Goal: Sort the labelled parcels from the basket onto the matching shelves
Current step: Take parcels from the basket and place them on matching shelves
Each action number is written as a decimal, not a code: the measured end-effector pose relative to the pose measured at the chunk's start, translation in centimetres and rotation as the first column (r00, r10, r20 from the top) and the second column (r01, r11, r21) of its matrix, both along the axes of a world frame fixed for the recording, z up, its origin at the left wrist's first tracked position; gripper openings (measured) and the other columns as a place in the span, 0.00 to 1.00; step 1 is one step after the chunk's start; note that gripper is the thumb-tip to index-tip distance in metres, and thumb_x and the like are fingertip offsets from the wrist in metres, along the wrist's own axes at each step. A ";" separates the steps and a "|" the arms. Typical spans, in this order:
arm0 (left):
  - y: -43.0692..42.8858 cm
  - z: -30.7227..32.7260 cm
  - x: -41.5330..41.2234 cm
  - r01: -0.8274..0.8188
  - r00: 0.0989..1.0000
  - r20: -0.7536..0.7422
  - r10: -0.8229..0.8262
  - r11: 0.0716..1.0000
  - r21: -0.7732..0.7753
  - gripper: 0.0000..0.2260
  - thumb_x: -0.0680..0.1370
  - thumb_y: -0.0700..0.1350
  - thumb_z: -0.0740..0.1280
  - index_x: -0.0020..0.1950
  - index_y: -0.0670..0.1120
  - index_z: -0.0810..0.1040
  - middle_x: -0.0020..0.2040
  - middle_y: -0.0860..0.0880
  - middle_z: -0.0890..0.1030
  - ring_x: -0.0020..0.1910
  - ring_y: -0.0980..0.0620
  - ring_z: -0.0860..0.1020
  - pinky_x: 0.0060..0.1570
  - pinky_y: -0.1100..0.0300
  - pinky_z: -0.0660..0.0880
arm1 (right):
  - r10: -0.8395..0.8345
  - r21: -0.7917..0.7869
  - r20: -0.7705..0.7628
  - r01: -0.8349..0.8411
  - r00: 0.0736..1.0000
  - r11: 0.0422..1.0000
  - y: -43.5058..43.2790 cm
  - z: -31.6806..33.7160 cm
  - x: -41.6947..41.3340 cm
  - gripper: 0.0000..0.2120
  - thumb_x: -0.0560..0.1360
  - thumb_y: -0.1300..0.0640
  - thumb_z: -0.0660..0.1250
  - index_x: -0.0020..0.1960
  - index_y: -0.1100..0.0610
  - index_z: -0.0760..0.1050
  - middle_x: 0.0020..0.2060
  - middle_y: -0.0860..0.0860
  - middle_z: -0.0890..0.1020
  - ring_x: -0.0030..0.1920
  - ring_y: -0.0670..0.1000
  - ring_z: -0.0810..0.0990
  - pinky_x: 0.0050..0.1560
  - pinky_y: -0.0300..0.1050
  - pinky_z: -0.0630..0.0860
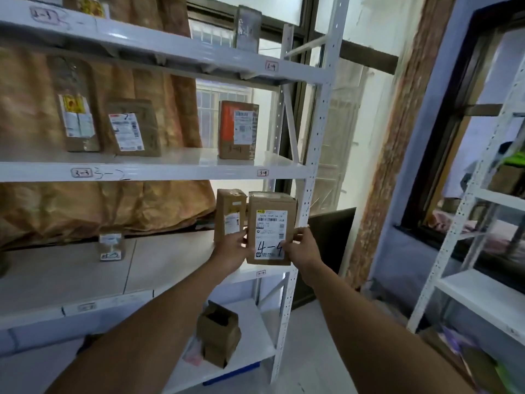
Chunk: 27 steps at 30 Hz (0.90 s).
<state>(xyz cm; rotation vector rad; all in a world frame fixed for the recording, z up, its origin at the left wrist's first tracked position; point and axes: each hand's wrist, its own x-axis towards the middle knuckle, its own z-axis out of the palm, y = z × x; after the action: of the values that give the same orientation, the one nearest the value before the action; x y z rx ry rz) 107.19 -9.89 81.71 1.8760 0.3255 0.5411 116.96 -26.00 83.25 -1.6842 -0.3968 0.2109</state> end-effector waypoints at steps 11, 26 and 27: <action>6.2 -8.3 15.5 0.031 0.996 -0.077 -0.048 0.979 -0.200 0.23 0.74 0.32 0.72 0.66 0.51 0.78 0.57 0.56 0.84 0.56 0.57 0.82 0.51 0.64 0.79 | -0.052 -0.208 -0.022 0.046 0.998 0.977 8.2 -7.2 15.7 0.12 0.80 0.66 0.66 0.57 0.52 0.70 0.54 0.51 0.80 0.58 0.55 0.82 0.57 0.55 0.84; 13.0 -20.3 38.8 -0.165 0.962 -0.251 0.103 0.956 -0.241 0.33 0.75 0.30 0.71 0.77 0.49 0.65 0.66 0.50 0.77 0.63 0.51 0.77 0.59 0.58 0.77 | 0.141 -0.206 -0.224 -0.189 0.964 0.960 19.5 -22.8 40.0 0.20 0.80 0.57 0.68 0.71 0.52 0.71 0.63 0.50 0.82 0.62 0.55 0.80 0.65 0.57 0.79; 13.5 -21.0 39.8 -0.184 0.959 -0.256 0.120 0.952 -0.246 0.34 0.75 0.30 0.70 0.77 0.49 0.64 0.65 0.50 0.77 0.64 0.50 0.76 0.59 0.59 0.77 | 0.147 -0.198 -0.236 -0.196 0.961 0.960 20.0 -23.5 40.9 0.21 0.80 0.59 0.67 0.72 0.53 0.70 0.64 0.50 0.81 0.63 0.55 0.79 0.64 0.55 0.79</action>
<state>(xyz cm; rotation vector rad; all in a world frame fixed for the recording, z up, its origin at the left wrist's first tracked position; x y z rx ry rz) 147.02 3.65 60.68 1.6601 0.6756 0.3537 157.90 -5.99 59.78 -1.8208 -0.3643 0.5834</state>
